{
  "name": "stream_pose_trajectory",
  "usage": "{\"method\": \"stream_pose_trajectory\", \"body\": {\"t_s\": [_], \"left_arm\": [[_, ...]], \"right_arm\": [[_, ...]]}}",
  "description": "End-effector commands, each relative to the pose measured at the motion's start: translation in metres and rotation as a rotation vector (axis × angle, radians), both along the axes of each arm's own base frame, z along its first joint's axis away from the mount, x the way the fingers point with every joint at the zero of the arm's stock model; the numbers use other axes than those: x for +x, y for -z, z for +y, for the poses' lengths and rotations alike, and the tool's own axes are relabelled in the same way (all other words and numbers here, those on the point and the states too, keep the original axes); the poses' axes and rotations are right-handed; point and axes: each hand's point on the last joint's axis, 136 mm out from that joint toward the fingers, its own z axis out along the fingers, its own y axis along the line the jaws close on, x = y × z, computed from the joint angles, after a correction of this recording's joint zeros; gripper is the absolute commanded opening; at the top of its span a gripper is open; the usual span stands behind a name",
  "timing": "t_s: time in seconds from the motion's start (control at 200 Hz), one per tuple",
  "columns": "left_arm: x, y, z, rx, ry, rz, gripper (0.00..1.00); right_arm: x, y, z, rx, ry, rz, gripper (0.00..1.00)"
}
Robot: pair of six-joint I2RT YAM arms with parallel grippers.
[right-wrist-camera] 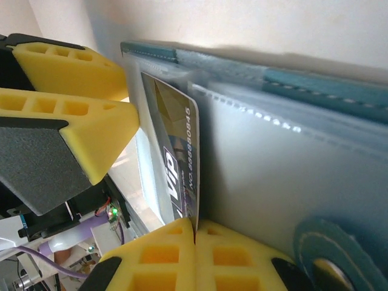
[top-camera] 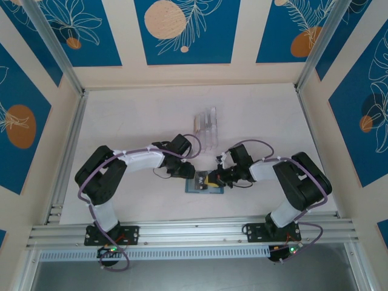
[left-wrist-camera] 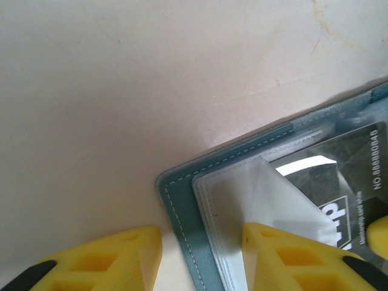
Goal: Put the credit cards into the card holder
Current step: Insert the credit card into the card slot.
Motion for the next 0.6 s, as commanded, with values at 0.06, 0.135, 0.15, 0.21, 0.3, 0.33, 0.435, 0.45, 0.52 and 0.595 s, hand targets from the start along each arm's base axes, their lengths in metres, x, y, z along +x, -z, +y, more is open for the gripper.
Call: {"method": "stream_pose_trajectory", "body": {"t_s": [0.06,0.135,0.15,0.21,0.3,0.33,0.435,0.45,0.52,0.595], "left_arm": [[-0.039,0.053,0.029,0.137,0.003,0.153,0.41],[-0.039,0.053,0.028,0.132,0.000,0.155,0.40],[-0.039,0.053,0.028,0.129,0.000,0.154,0.40],[-0.040,0.052,0.027,0.122,-0.003,0.155,0.41],[-0.041,0.052,0.026,0.114,-0.010,0.160,0.41],[-0.041,0.052,0.026,0.110,-0.013,0.162,0.41],[-0.042,0.051,0.025,0.103,-0.017,0.164,0.41],[-0.042,0.050,0.025,0.102,-0.018,0.163,0.41],[-0.042,0.045,0.024,0.087,-0.025,0.162,0.41],[-0.042,0.036,0.019,0.035,-0.038,0.177,0.42]], "right_arm": [[-0.014,0.022,-0.003,-0.068,0.011,0.066,0.00],[-0.013,0.023,-0.001,-0.072,0.017,0.067,0.00],[-0.012,0.022,0.000,-0.071,0.017,0.065,0.00],[-0.009,0.022,0.003,-0.076,0.019,0.057,0.00],[-0.006,0.023,0.006,-0.089,0.020,0.042,0.00],[-0.005,0.024,0.007,-0.095,0.020,0.039,0.01],[-0.003,0.021,0.010,-0.100,0.007,0.022,0.05],[-0.003,0.020,0.010,-0.101,0.006,0.020,0.06],[-0.003,0.018,0.008,-0.120,-0.001,0.017,0.09],[-0.003,0.015,0.005,-0.139,-0.006,0.008,0.15]]}}
